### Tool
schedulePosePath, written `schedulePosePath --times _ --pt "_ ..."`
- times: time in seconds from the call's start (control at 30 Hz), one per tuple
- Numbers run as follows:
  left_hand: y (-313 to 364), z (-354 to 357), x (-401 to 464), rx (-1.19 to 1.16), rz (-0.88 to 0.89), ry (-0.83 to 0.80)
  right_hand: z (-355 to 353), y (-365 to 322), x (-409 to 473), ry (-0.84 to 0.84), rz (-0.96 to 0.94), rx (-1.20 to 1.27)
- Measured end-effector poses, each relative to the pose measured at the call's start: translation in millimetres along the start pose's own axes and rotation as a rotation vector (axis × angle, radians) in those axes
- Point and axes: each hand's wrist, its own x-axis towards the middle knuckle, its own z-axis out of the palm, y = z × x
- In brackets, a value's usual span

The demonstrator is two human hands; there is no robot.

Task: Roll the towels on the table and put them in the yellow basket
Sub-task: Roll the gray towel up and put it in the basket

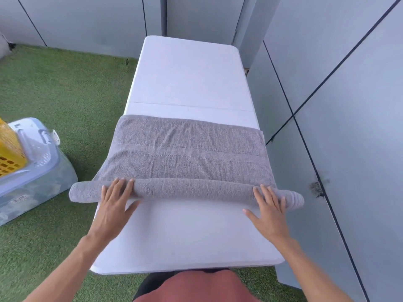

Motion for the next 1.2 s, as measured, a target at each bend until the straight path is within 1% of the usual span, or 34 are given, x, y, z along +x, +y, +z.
schedulePosePath --times 0.07,0.13,0.2,0.27,0.37,0.43,0.47,0.5,0.53,0.57,0.6,0.63,0.67,0.7,0.77,0.83,0.97,1.0,1.07,1.1,1.13,1.17,1.2 --pt "-6 5 1 0.037 0.036 -0.058 3 0 5 -0.048 0.004 -0.037" --pt "-10 2 16 0.031 0.030 -0.085 -2 -2 19 -0.049 0.031 -0.013" --pt "-11 -9 33 0.000 -0.022 -0.133 -13 -5 34 -0.060 0.046 0.028" --pt "-12 -19 44 0.000 -0.075 -0.206 -19 -3 38 -0.122 0.042 0.053" --pt "-9 -36 45 -0.031 -0.102 -0.404 -25 11 32 -0.276 0.001 0.045" --pt "-13 -48 46 -0.088 -0.114 -0.567 -34 19 31 -0.428 0.014 0.165" --pt "-16 -51 48 -0.134 -0.122 -0.603 -38 21 33 -0.499 0.054 0.273" --pt "-20 -53 51 -0.184 -0.142 -0.591 -40 21 35 -0.524 0.096 0.371" --pt "-22 -52 52 -0.245 -0.159 -0.513 -41 20 38 -0.467 0.131 0.434" --pt "-22 -51 53 -0.283 -0.173 -0.391 -38 18 41 -0.340 0.142 0.440" --pt "-20 -48 52 -0.296 -0.181 -0.256 -35 15 42 -0.178 0.142 0.400" --pt "-16 -44 49 -0.270 -0.172 -0.137 -30 10 41 -0.048 0.121 0.357" --pt "-14 -38 43 -0.217 -0.127 -0.054 -23 7 37 0.035 0.087 0.305" --pt "-13 -31 36 -0.157 -0.072 -0.028 -19 2 31 0.057 0.053 0.251" --pt "-15 -20 25 -0.060 0.015 -0.096 -12 -4 18 -0.013 0.008 0.108" --pt "-20 -16 24 0.005 0.013 -0.164 -8 -4 14 -0.078 -0.017 0.003" --pt "-11 -24 32 0.030 -0.055 -0.196 -18 1 26 -0.087 -0.013 0.041" --pt "-9 -27 34 0.028 -0.069 -0.242 -22 3 27 -0.116 -0.033 0.033" --pt "-14 -35 37 0.014 -0.088 -0.401 -30 11 29 -0.266 -0.052 0.050" --pt "-19 -37 38 -0.019 -0.096 -0.490 -35 15 32 -0.374 -0.021 0.096" --pt "-24 -39 39 -0.068 -0.101 -0.542 -40 18 36 -0.468 0.023 0.145" --pt "-26 -40 40 -0.124 -0.110 -0.534 -43 20 39 -0.509 0.054 0.181" --pt "-26 -41 39 -0.173 -0.127 -0.467 -44 19 43 -0.479 0.063 0.199"
